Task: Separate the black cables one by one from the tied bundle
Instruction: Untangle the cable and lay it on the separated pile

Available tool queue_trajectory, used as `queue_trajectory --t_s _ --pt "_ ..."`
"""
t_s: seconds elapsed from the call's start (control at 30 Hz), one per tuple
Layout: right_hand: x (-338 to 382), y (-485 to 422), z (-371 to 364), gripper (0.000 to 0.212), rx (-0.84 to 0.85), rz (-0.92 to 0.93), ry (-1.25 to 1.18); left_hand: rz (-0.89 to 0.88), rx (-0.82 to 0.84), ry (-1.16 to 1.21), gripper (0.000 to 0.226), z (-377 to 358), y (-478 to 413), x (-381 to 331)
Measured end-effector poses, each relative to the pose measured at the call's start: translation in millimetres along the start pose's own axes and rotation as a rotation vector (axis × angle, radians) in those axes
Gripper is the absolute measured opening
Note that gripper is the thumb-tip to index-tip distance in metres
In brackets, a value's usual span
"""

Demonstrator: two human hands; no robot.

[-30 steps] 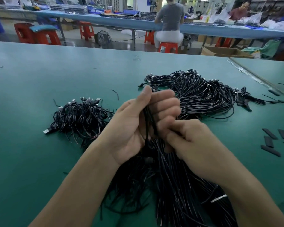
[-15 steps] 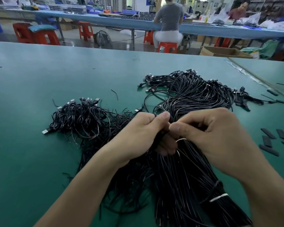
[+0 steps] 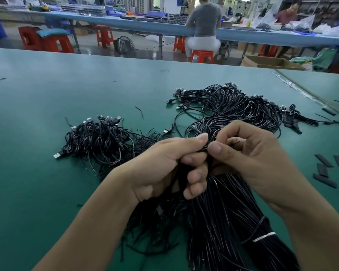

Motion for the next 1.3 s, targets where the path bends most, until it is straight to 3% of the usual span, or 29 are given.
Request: queue_trajectory --t_s 0.1,0.23,0.3,0.43,0.57,0.67,0.77,0.83,0.9,1.0,1.1,1.2,1.3 --pt "0.1 -0.3 -0.7 0.022 0.014 0.02 0.029 -0.044 -0.072 -0.079 0.052 5.0 -3.0 -1.3" --pt "2.9 -0.9 -2.9 0.02 -0.024 0.08 0.11 -0.158 -0.264 -0.443 0.058 21.8 -5.7 -5.8" --pt "2.7 -1.6 0.3 0.019 -0.108 0.107 0.118 -0.166 -0.284 -0.371 0.057 20.9 -8.1 -1.3" --pt "6.4 -0.4 4.6 0.021 -0.266 0.181 0.202 -0.088 -0.173 -0.153 0.06 5.2 -11.6 10.8" --pt "4.8 0.3 13.0 0.022 -0.317 0.146 0.131 -0.116 -0.124 -0.283 0.052 -4.3 -13.3 12.5" --pt "2.4 -1.1 14.6 0.02 -0.284 0.117 0.033 -0.092 -0.136 -0.288 0.065 1.7 -14.9 15.8" --pt "-2.6 -2.3 20.1 0.019 -0.349 0.081 0.005 -0.088 -0.122 -0.403 0.036 5.4 -13.7 13.6" --pt "-5.3 -2.6 19.2 0.014 -0.374 0.059 -0.009 -0.08 -0.179 -0.46 0.023 12.2 -12.9 12.2" --pt "-11.9 -3.3 20.1 0.015 -0.409 -0.002 0.021 -0.076 -0.327 -0.496 0.031 30.3 -10.0 8.8" --pt "-24.9 -6.6 18.7 0.027 -0.406 -0.123 0.221 -0.126 -0.584 -0.424 0.038 62.9 0.4 -3.1" --pt "-32.6 -8.1 -0.4 0.012 -0.282 -0.118 0.57 -0.263 -0.729 -0.296 0.042 83.9 10.0 -18.6" --pt "-47.8 -6.2 -21.8 0.002 -0.146 -0.168 0.82 -0.345 -0.789 -0.253 0.049 94.3 15.8 -29.2" --pt "-58.1 -3.0 -40.4 0.017 -0.027 -0.208 0.966 -0.346 -0.766 -0.239 0.043 94.0 13.4 -30.6"
Point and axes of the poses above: each hand's wrist, its own y-axis away from the middle knuckle, its own z-axis out of the back of the hand, x = y × z, the point moved 8 cm from there along -y, towards the middle knuckle, and after that the axes turned 10 degrees about -z, right-handed, at the moved point
